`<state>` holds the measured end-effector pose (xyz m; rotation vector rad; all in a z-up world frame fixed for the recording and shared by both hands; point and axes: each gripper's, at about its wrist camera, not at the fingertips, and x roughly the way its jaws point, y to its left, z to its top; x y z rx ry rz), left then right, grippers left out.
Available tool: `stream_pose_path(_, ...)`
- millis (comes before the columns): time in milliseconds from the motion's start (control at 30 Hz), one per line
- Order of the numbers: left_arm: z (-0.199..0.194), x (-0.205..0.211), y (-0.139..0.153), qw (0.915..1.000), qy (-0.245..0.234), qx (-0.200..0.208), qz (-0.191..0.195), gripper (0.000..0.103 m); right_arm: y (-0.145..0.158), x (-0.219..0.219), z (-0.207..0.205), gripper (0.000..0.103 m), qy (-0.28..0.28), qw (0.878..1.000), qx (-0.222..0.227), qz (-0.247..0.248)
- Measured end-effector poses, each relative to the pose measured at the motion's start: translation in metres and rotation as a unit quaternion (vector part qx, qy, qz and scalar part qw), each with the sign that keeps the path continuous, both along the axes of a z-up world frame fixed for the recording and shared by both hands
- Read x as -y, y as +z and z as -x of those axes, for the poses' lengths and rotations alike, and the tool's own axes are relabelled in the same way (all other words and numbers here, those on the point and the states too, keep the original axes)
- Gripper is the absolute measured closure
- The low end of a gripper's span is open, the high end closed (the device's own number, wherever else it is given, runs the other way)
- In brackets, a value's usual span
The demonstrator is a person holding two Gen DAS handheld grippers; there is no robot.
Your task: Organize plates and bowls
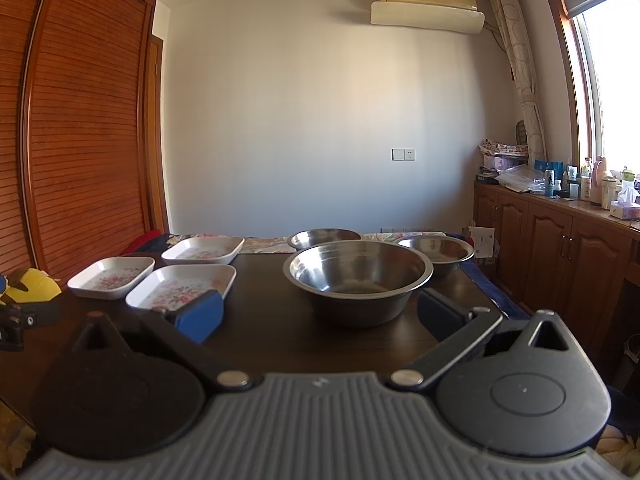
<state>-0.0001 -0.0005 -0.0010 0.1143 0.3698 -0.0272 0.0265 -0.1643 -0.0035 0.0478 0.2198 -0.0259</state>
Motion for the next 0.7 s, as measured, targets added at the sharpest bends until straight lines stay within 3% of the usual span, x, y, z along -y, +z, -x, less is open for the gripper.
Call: stream_pose_path(700, -0.007, -0.006, -0.014, 0.9998, 0.004, -0.018, -0.001, 0.000, -0.004, -0.002, -0.003, 0.000, 0.010, 1.000, -0.009, 0.001)
